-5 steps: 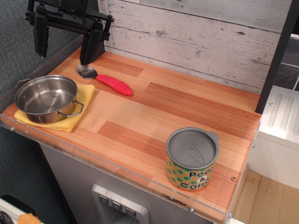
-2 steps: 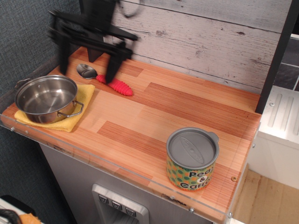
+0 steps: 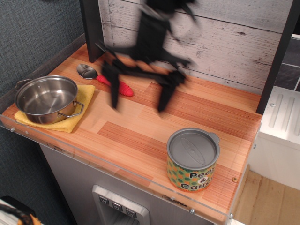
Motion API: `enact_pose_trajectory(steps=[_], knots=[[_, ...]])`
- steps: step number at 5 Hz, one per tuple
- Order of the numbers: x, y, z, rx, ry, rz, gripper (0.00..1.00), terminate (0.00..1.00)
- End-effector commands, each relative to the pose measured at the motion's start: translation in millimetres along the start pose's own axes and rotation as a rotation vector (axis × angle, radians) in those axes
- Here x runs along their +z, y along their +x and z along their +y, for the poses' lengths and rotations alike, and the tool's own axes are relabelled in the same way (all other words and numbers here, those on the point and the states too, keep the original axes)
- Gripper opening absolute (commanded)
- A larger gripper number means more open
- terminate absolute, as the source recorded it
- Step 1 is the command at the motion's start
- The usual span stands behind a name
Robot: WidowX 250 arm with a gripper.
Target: Place the can to the right of the red spoon
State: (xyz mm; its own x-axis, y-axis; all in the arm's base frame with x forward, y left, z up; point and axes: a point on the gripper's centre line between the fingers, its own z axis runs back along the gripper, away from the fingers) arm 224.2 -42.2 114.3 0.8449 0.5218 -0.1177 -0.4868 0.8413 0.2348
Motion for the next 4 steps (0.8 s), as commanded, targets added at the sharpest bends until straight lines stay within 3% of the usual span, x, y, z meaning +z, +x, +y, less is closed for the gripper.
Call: enact_pose_trajectory(steps=[1, 2, 3, 4], knots=[[-7.3, -49.0, -54.7, -0.107, -0.142, 0.015, 1.00, 0.00], [-18.0, -61.5, -74.8, -0.096, -0.111, 0.040, 1.00, 0.00], [-33.3, -64.7, -74.7, -0.009, -0.103, 0.083, 1.00, 0.00], [-46.4, -59.9, -71.7, 0.030, -0.127, 0.094, 1.00, 0.00]])
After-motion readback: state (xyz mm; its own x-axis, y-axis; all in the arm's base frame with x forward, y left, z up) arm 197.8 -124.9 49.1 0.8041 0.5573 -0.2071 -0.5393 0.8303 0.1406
